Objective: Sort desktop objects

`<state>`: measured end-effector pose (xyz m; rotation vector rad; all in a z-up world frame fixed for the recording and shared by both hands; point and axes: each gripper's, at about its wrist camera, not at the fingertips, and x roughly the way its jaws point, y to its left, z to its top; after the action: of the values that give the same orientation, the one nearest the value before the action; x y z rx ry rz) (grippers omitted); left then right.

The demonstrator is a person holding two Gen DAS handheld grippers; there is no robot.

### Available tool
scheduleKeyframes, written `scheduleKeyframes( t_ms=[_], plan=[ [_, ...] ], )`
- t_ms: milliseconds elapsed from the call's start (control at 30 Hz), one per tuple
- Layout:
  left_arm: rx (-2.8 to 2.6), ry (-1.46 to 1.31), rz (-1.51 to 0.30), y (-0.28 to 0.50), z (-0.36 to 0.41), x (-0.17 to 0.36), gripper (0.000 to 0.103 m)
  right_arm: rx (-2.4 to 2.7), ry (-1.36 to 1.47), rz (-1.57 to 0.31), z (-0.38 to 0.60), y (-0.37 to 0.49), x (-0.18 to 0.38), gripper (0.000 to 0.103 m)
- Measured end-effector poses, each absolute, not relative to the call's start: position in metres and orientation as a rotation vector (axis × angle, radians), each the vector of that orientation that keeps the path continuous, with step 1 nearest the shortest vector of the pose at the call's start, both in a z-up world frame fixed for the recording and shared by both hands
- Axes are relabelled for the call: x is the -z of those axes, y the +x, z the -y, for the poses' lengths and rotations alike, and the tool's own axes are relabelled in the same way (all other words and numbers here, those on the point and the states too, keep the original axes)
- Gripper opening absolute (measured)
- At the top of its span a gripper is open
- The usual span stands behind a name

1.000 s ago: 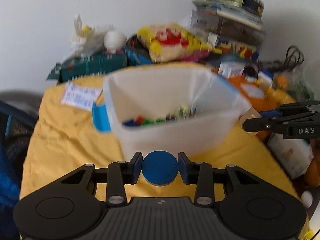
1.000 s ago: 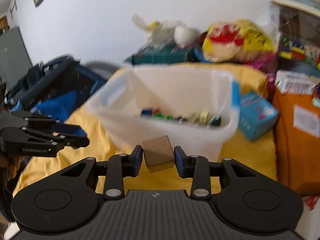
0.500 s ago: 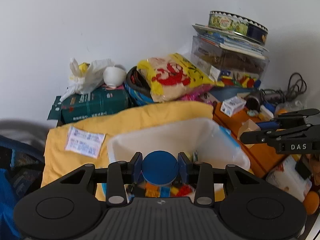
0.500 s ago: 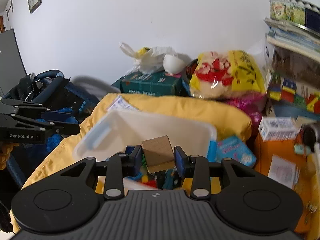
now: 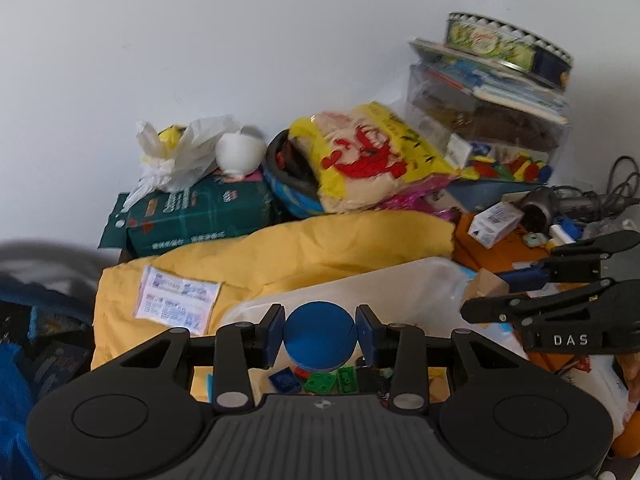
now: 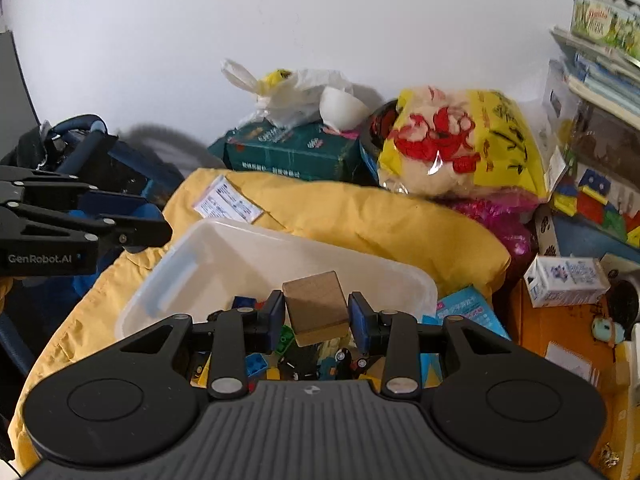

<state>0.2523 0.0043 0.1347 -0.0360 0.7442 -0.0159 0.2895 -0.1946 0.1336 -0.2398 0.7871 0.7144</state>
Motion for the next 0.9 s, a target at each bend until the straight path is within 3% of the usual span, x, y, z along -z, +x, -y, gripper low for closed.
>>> scheduleKeyframes(
  t_ms=[33, 67, 100, 133, 167, 300, 900],
  plan=[
    [0.0, -0.033, -0.766, 0.256, -0.004, -0.132, 0.073, -0.71, -0.243, -0.804, 0.193, 0.293, -0.131, 0.043],
    [-0.01, -0.031, -0.795, 0.261, -0.004, -0.128, 0.082, -0.706, -0.248, -0.823, 0.191, 0.296, -0.127, 0.061],
    [-0.015, -0.032, -0.835, 0.266, -0.004, -0.122, 0.087, -0.7, -0.251, -0.836, 0.189, 0.299, -0.125, 0.074],
    [-0.009, -0.042, -0.869, 0.272, -0.005, -0.116, 0.087, -0.69, -0.248, -0.836, 0.188, 0.3, -0.123, 0.093],
    [0.001, -0.049, -0.897, 0.276, -0.006, -0.11, 0.087, -0.684, -0.246, -0.827, 0.188, 0.301, -0.122, 0.1],
    [-0.025, -0.084, -0.996, 0.293, -0.011, -0.09, 0.087, -0.673, -0.267, -0.873, 0.184, 0.306, -0.116, 0.103],
    [-0.105, -0.125, -1.061, 0.307, -0.008, -0.078, 0.087, -0.648, -0.31, -0.979, 0.185, 0.313, -0.098, 0.103]
  ],
)
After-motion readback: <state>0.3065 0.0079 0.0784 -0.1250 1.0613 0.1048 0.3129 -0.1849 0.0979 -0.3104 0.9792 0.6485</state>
